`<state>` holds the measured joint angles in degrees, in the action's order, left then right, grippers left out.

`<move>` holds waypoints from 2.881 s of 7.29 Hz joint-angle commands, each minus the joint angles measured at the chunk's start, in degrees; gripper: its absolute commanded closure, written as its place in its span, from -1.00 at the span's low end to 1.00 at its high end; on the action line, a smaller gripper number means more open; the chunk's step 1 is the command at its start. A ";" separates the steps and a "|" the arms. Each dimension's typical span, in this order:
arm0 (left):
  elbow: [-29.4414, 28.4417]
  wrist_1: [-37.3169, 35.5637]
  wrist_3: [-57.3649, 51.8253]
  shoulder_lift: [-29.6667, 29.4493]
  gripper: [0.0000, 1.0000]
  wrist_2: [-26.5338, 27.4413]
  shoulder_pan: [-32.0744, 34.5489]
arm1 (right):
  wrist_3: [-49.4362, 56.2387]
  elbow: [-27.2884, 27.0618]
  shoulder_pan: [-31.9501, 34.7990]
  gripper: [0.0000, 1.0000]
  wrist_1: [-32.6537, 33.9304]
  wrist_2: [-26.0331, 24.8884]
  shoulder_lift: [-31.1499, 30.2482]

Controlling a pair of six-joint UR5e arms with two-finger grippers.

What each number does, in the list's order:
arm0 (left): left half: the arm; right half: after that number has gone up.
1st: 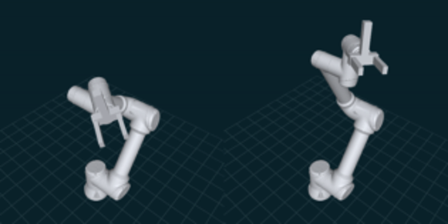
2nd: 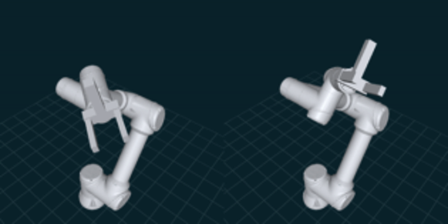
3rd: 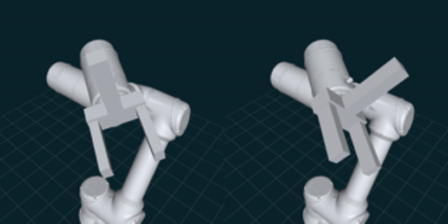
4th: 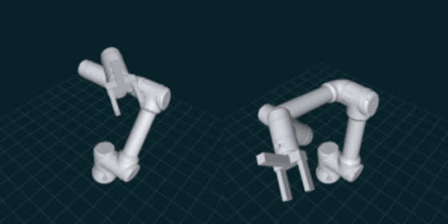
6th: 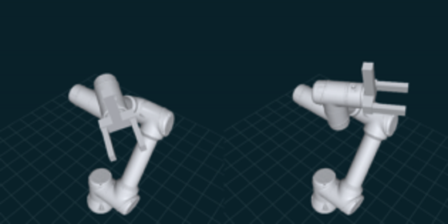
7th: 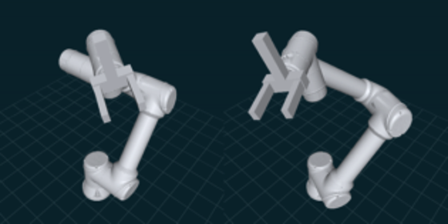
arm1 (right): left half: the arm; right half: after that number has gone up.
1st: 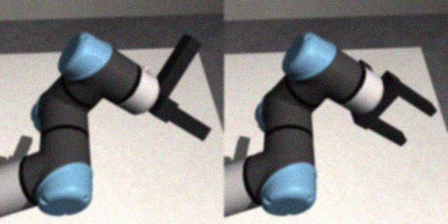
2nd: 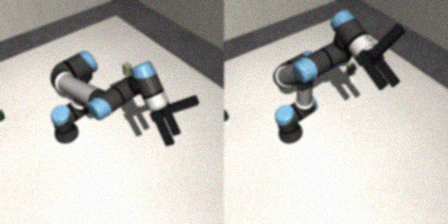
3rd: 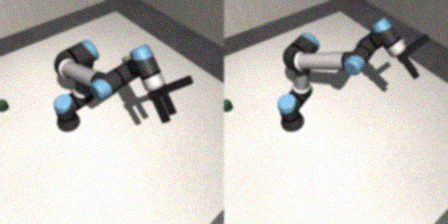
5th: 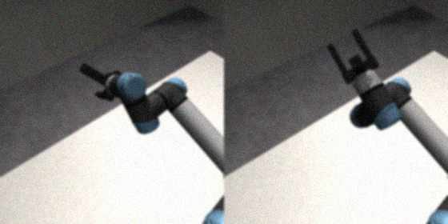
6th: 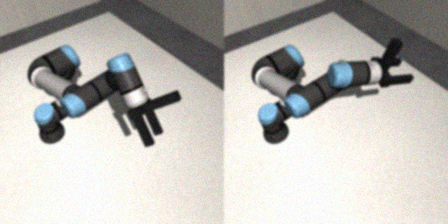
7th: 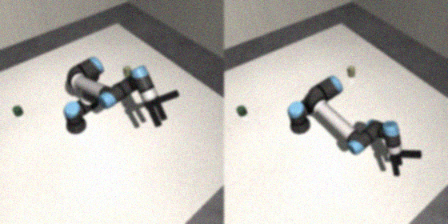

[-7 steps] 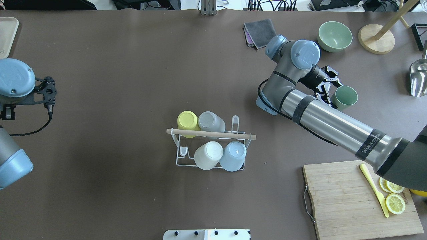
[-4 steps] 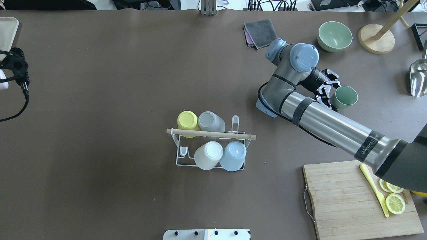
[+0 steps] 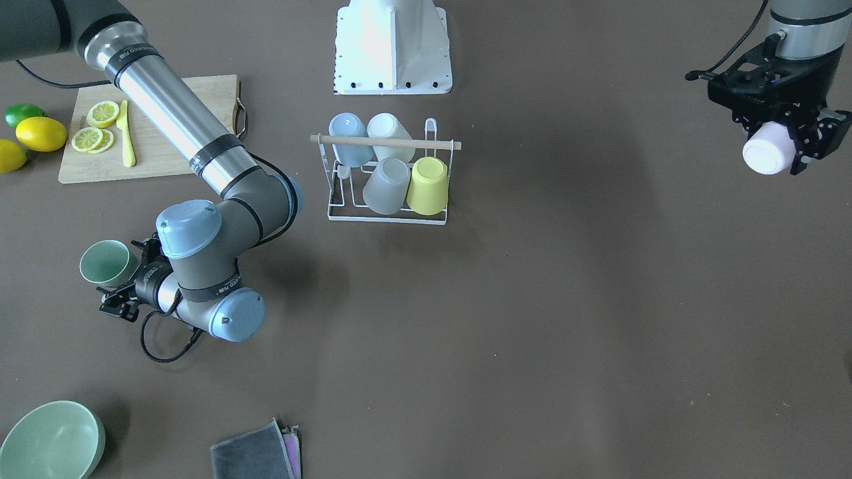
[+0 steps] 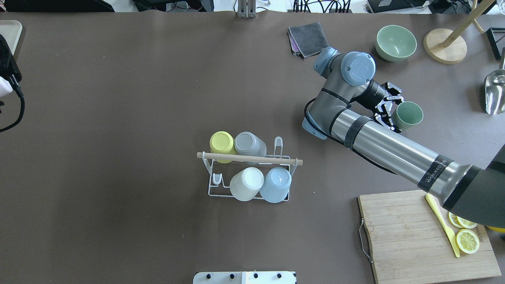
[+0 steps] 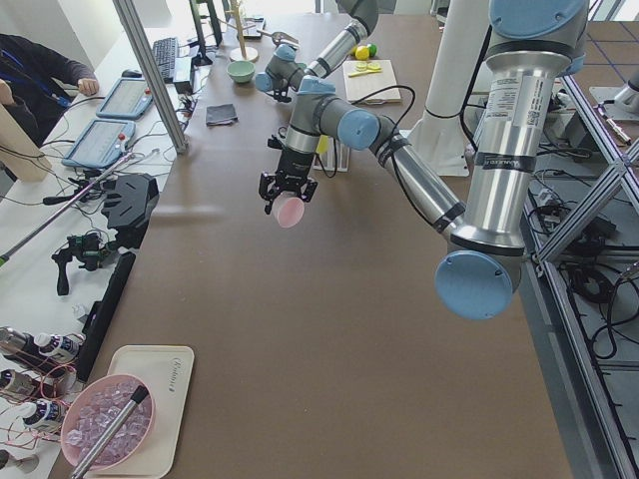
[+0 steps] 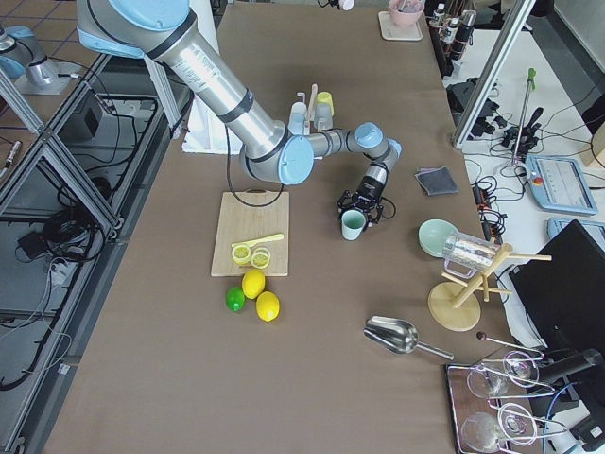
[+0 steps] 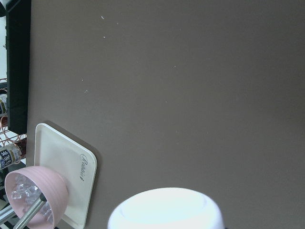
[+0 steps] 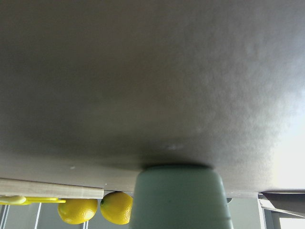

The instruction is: Place cup on cup holder

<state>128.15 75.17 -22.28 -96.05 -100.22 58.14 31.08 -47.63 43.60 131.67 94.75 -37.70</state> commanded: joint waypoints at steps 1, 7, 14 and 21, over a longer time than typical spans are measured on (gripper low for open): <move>-1.57 7.66 2.50 0.60 0.00 -1.99 0.14 | 0.74 0.00 -0.01 -0.86 0.43 -1.14 0.08; -16.07 39.32 4.00 0.69 0.09 -7.35 0.40 | 3.37 -2.62 0.25 -0.09 1.74 -2.91 -0.62; -17.40 60.13 12.13 5.51 0.13 -7.27 0.05 | 1.88 -35.50 8.32 -0.10 3.19 8.39 -12.49; -18.28 102.59 26.48 6.23 0.14 -6.91 -24.00 | -21.60 -37.54 17.13 0.10 -58.58 32.56 -25.10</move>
<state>109.83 172.26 2.48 -89.23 -107.18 38.53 17.33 -85.38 60.15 87.89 122.84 -58.33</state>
